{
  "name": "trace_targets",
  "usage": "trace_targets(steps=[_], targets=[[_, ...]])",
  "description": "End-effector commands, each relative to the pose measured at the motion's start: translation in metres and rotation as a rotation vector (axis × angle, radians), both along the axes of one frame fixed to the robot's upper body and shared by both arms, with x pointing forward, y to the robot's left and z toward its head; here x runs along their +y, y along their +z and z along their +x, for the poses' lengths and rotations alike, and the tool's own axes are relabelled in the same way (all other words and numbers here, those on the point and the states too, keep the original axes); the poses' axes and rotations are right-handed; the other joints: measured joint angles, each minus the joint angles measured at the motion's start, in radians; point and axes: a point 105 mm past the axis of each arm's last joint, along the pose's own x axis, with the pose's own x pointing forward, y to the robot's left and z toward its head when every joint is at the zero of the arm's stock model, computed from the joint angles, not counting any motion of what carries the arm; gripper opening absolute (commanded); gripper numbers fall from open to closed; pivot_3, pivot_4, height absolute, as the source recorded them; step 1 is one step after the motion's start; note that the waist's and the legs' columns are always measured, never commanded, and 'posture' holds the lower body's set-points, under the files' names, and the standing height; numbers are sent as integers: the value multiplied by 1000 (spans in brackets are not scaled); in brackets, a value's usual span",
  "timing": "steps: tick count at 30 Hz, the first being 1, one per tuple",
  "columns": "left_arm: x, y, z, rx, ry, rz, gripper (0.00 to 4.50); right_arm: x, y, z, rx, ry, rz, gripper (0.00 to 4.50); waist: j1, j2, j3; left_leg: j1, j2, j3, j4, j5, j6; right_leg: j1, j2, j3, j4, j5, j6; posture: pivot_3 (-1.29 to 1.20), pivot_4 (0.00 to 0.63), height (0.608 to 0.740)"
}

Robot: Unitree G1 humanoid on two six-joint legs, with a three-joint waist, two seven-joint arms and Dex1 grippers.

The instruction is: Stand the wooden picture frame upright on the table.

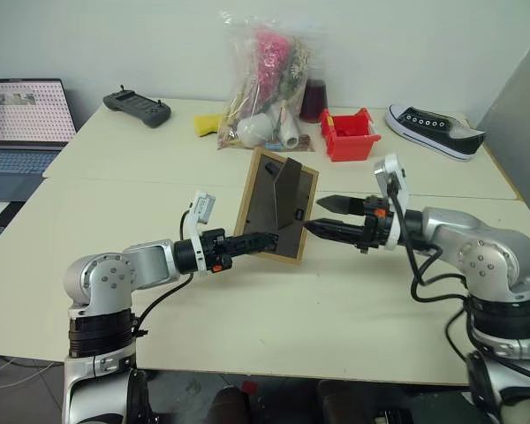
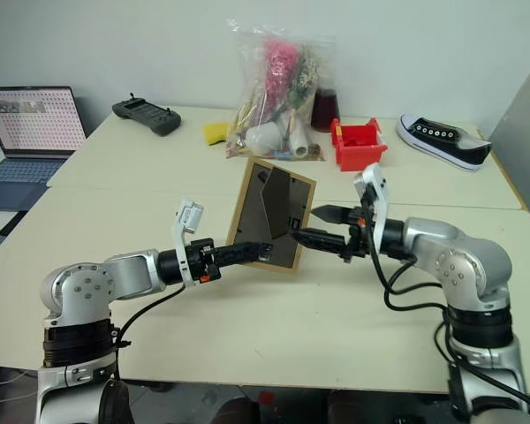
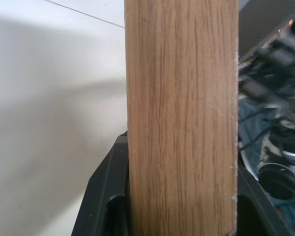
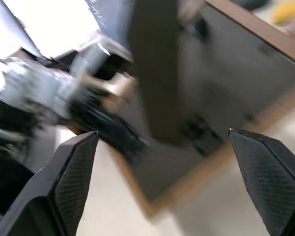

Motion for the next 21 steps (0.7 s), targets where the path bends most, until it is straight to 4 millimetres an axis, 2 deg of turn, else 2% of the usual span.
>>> trace_targets(steps=[1,3,5,9,13,19,21], targets=[[3,19,-2,10,-21,-83,1294,-34,11,24,-598,-206,-333,4472,0,0,0,0,0,0,0,0,0,0,0,0,0,0,0,0,150,740],[0,24,-2,57,-54,-135,1294,-42,9,26,-936,-226,-530,4472,2,-1,0,0,0,0,0,0,0,0,0,0,0,0,0,0,150,740],[-3,31,-1,96,-92,-206,1294,-38,8,20,-1268,-190,-664,4472,3,-1,1,0,-1,1,1,0,0,0,0,0,0,0,0,0,150,740],[-12,32,-14,127,-178,-227,1294,-16,15,16,-1592,-146,-638,4472,-9,-2,1,0,0,2,1,3,-5,-1,-1,2,0,0,0,0,150,740],[-17,30,-21,156,-208,-239,1294,-2,19,19,-1724,-137,-590,4472,-15,-2,1,3,1,3,0,4,-7,-1,-1,4,3,0,0,0,150,740],[-22,29,-32,197,-191,-262,1294,14,23,20,-1794,-72,-532,4472,-9,-2,1,4,0,3,0,5,-8,1,-2,5,3,0,0,0,150,740],[-23,28,-34,211,-174,-262,1294,14,24,18,-1798,-53,-510,4104,-6,-2,1,4,0,2,0,5,-8,1,-2,5,3,0,0,0,150,740]])
